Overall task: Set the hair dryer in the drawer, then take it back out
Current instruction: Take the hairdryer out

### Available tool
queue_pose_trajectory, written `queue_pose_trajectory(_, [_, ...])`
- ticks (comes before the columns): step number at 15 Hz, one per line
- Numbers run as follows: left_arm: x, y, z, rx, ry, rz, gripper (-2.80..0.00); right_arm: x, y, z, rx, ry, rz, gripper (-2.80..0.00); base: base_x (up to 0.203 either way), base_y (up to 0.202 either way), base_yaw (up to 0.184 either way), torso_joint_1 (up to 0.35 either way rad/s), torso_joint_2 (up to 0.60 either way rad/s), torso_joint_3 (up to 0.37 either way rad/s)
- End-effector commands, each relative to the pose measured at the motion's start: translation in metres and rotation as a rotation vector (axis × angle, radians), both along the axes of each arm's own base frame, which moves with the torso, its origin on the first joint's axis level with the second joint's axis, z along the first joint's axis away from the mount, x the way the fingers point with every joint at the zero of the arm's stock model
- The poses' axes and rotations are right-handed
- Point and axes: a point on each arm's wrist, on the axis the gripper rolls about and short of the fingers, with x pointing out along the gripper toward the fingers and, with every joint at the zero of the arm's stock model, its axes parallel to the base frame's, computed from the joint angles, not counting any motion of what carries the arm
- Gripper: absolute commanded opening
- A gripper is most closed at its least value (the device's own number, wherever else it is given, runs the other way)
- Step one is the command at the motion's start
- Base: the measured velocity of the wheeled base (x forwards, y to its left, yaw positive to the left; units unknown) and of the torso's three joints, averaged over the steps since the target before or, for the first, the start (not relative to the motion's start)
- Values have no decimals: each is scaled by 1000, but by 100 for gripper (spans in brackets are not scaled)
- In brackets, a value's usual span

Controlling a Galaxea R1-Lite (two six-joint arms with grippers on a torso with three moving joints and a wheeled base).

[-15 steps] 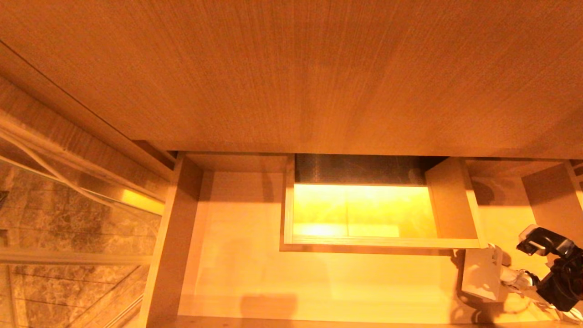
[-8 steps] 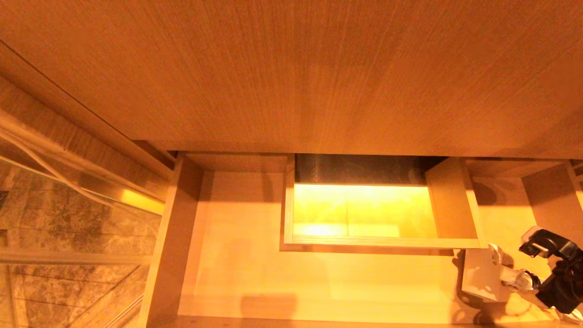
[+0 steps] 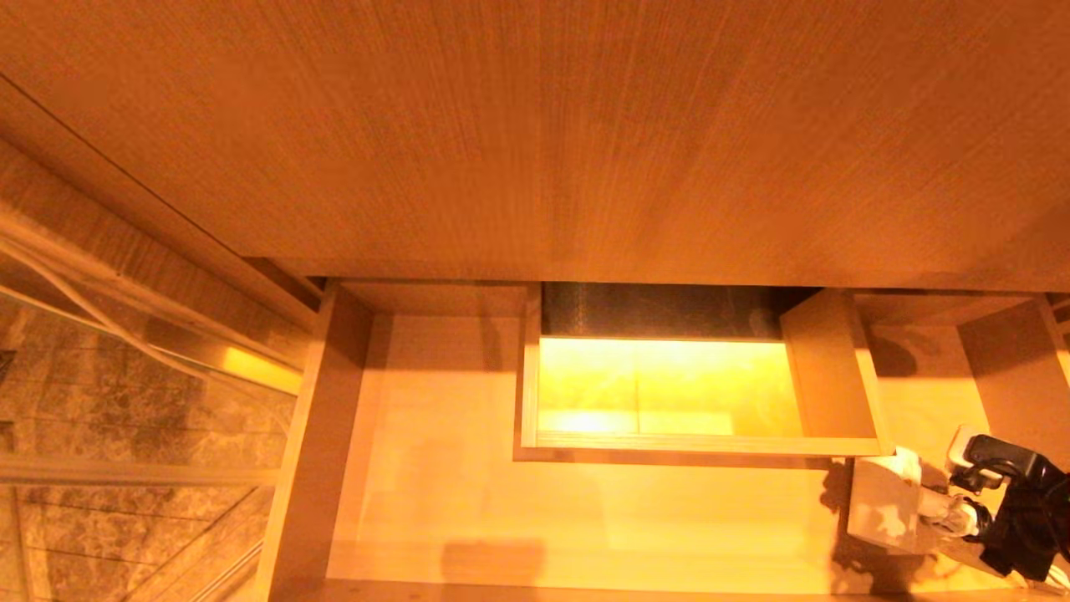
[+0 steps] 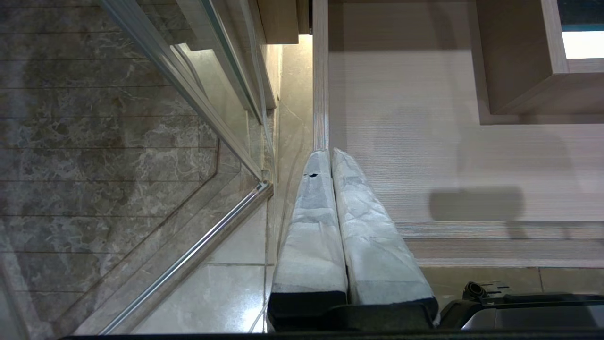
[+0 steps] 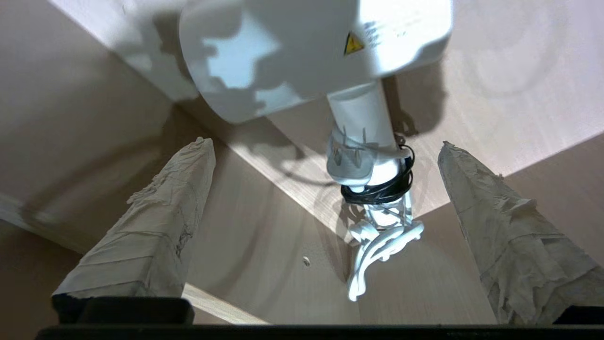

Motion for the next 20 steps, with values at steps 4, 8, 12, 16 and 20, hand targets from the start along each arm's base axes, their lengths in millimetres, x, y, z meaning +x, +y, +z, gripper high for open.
queue_pose_trajectory(4, [0, 0, 0, 0, 1, 0, -280, 24, -24, -12, -10, 17, -9, 0, 0, 0, 0, 0, 0, 0])
queue_pose_trajectory(8, [0, 0, 0, 0, 1, 0, -280, 33, -32, -26, 57, 10, 49, 0, 0, 0, 0, 0, 0, 0])
queue_pose_trajectory(12, [0, 0, 0, 0, 1, 0, -280, 32, -41, -37, 22, -26, 243, 0, 0, 0, 0, 0, 0, 0])
queue_pose_trajectory(16, [0, 0, 0, 0, 1, 0, -280, 49, -52, -40, 5, -53, 268, 0, 0, 0, 0, 0, 0, 0])
queue_pose_trajectory(20, [0, 0, 0, 0, 1, 0, -280, 63, -61, -48, -15, -53, 290, 0, 0, 0, 0, 0, 0, 0])
